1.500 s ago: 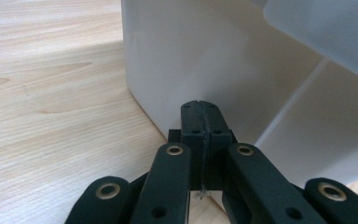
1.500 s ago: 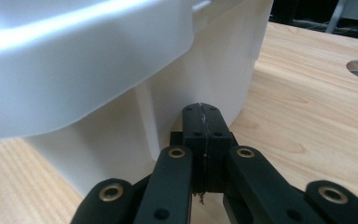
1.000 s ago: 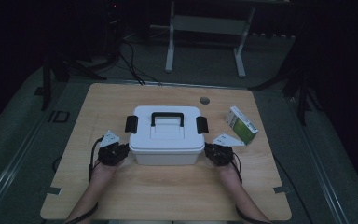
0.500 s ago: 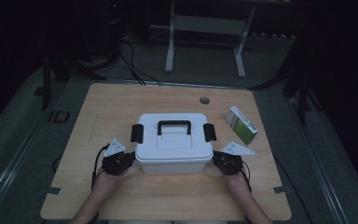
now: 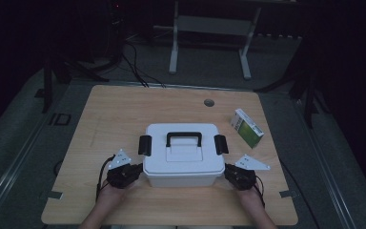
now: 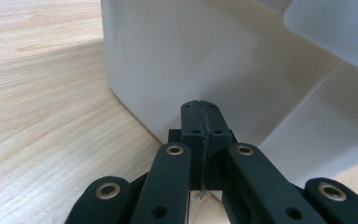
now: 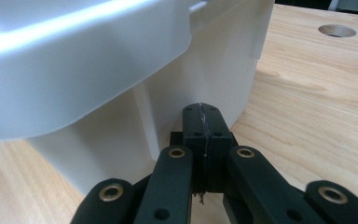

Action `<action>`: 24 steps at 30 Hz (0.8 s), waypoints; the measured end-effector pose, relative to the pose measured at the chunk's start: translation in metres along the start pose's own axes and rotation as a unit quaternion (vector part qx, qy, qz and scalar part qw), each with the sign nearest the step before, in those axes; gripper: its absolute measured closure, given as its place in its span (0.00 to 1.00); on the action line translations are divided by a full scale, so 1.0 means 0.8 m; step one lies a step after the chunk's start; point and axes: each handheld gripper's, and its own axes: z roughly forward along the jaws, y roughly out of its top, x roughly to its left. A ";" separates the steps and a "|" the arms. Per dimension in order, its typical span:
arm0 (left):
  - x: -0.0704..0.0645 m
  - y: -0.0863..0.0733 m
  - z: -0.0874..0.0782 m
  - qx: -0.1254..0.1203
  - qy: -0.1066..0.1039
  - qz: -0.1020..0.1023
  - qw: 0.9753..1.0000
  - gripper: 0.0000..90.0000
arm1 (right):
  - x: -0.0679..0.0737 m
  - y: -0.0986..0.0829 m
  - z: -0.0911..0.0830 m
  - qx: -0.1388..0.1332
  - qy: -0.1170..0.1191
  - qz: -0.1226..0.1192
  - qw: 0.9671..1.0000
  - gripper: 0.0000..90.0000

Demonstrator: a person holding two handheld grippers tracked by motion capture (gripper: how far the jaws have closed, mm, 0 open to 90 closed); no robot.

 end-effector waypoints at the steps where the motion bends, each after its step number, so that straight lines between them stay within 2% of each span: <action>1: -0.002 -0.001 0.000 0.000 -0.002 -0.002 1.000 1.00 | 0.001 -0.001 -0.002 0.000 -0.001 -0.003 1.000 1.00; 4: -0.006 -0.001 0.000 0.001 -0.004 0.001 1.000 1.00 | 0.001 -0.005 -0.009 0.000 -0.001 -0.001 1.000 1.00; 6: -0.014 -0.003 0.000 0.003 -0.007 0.011 1.000 1.00 | 0.001 -0.007 -0.014 0.000 -0.003 -0.001 1.000 1.00; 10: -0.022 -0.007 0.000 -0.001 -0.013 0.008 1.000 1.00 | 0.000 -0.014 -0.024 -0.006 -0.001 0.007 1.000 1.00; 15: -0.029 -0.008 0.000 0.004 -0.018 0.017 1.000 1.00 | 0.002 -0.018 -0.033 -0.006 -0.002 0.012 1.000 1.00; 18: -0.031 -0.008 0.000 0.004 -0.020 0.012 1.000 1.00 | 0.003 -0.021 -0.037 -0.007 -0.001 0.015 1.000 1.00; 24: -0.039 -0.010 0.003 0.006 -0.040 0.015 0.999 1.00 | 0.005 -0.030 -0.053 -0.009 -0.005 0.025 1.000 1.00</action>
